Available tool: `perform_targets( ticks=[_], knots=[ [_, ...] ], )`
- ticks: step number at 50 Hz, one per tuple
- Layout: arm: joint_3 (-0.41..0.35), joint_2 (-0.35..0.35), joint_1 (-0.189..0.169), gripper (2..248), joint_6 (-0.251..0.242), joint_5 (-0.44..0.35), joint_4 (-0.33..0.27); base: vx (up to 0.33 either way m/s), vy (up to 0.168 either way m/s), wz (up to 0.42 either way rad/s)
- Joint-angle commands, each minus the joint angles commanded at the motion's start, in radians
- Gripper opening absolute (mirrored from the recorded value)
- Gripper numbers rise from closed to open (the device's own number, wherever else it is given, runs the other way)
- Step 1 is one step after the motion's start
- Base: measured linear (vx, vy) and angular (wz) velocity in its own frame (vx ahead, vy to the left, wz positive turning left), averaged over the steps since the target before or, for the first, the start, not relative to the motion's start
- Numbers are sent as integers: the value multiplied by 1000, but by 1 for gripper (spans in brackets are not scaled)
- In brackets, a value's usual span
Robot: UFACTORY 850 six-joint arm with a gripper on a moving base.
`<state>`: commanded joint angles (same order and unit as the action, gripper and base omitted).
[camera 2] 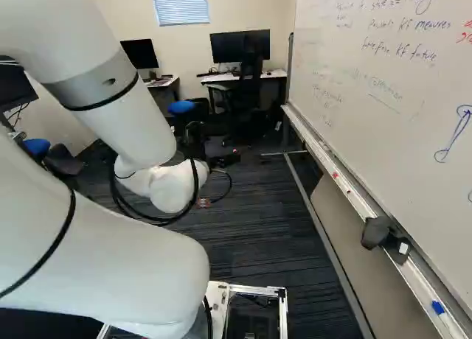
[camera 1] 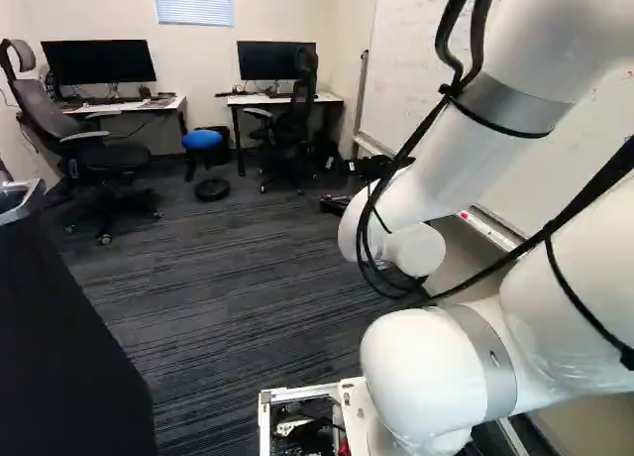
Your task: Open the door and move inside
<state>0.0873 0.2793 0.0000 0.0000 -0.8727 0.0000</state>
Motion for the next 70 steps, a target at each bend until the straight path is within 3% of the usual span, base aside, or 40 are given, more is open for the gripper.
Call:
perform_targets(
  ticks=[70],
  knots=[
    [0, 0, 0, 247, 0, 0, 0, 215, 7, -12]
  ],
)
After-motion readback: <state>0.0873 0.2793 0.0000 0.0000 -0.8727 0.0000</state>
